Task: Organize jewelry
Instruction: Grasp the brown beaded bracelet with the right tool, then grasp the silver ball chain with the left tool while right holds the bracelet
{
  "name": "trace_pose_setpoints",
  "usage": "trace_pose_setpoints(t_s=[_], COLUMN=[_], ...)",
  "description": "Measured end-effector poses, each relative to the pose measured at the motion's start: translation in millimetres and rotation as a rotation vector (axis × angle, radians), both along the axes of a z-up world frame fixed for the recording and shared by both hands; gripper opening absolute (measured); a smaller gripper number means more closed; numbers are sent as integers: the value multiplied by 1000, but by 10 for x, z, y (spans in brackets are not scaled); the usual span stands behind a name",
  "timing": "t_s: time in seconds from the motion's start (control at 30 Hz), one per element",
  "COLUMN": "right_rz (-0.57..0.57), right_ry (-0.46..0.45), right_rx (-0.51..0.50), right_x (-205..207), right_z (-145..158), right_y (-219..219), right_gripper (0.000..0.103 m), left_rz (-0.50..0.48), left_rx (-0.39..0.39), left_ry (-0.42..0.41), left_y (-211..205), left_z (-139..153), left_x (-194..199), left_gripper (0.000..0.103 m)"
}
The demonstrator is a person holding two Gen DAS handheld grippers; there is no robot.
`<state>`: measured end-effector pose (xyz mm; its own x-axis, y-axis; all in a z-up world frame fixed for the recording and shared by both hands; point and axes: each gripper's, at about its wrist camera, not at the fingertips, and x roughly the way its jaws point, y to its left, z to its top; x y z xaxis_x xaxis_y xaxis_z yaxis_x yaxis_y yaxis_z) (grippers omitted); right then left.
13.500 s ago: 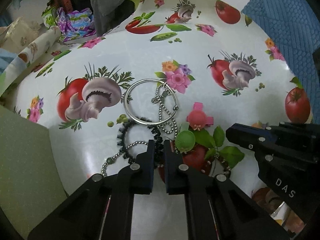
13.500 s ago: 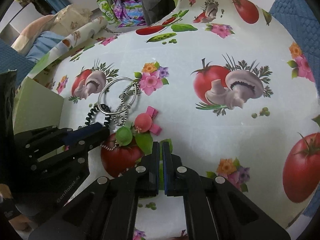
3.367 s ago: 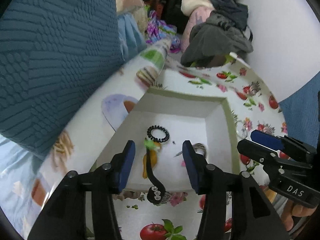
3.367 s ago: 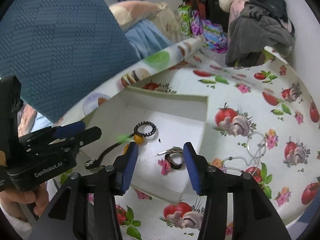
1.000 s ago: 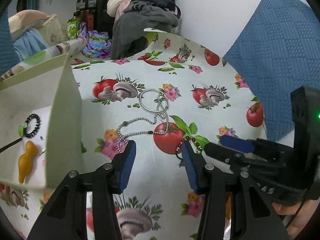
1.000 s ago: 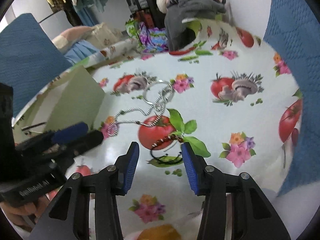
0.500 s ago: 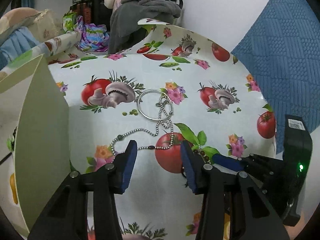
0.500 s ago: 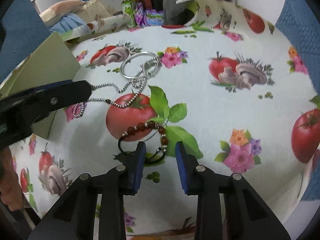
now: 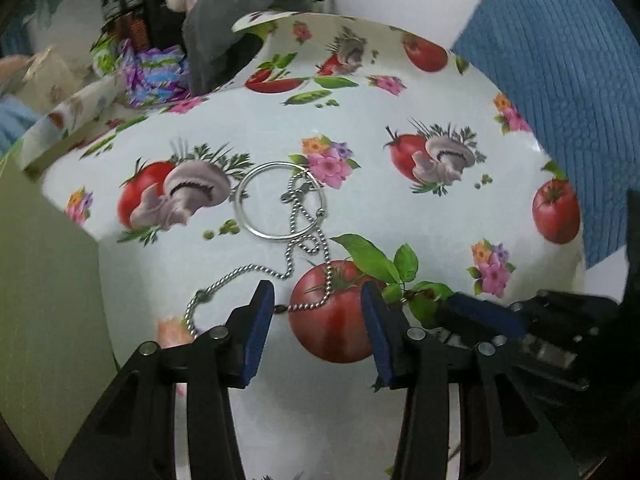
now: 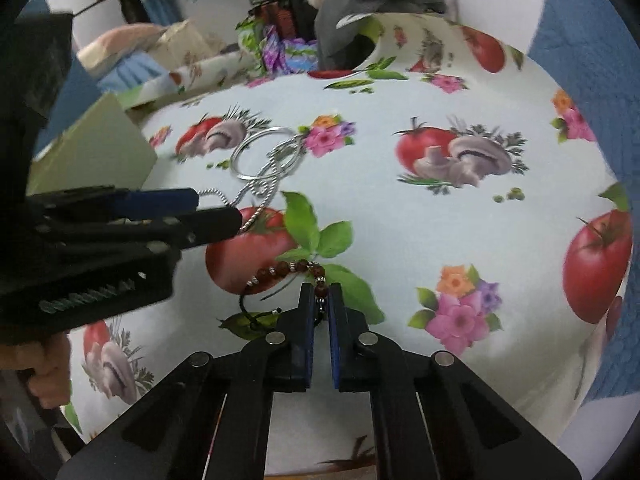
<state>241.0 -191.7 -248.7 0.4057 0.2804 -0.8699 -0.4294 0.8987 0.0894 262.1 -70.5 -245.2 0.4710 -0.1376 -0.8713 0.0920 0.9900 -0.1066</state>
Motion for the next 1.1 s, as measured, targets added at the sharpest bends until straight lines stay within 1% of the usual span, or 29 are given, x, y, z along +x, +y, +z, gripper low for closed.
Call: trace_pose_setpoints(t_s=[0.23,0.3,0.4,0.5,0.57,0.63,0.7,0.73,0.77,0.8,0.87,0.9,0.93,0.97,1.1], right_rz=[-13,-17,-19,-17,-20,-22,-22,-23,-23,-24,-24,-23,-21,-19,-14], right_ry=[-10,-9,-5,0,5,6,7,7,8,9,11,11,10,8,1], right_rx=[43,54,60,66,70,79,89,94,99,106,109,109,109,110,113], right_x=[-20,-13,-14,-28,-34,-38,-37,-41,-41,-40,-35,-40,-45,-47,-62], right_z=[63,67,67,60,55,59,63,67,72,75,77,80,86,93,130], right_y=[-78,-104,-133,-162,-187,-207,-213,-213,-217,-221,-220,-217,-212,-207,-181], right_gripper=[4,4,4,4,4,4,4,4,4,4,4,4,4,4,4], left_rz=[-29,-45,-55,-84,-99,-109,-124,-129,-136,-131,-132,-128,-122,-111,-74], left_rx=[73,112,96,140,152,153,193,209,197,183,194,182,164,144,69], left_ry=[7,5,6,-9,-15,-18,-28,-32,-19,-13,-12,-6,-2,-13,-2], left_y=[-16,-17,-3,-59,-90,-116,-174,-198,-216,-228,-252,-244,-229,-198,-84], left_z=[-94,-128,-142,-166,-169,-170,-181,-184,-199,-197,-190,-183,-176,-145,-76], left_x=[131,155,178,186,190,191,180,175,176,175,171,169,164,142,80], left_gripper=[46,46,46,46,45,38,23,19,6,6,6,5,4,0,0])
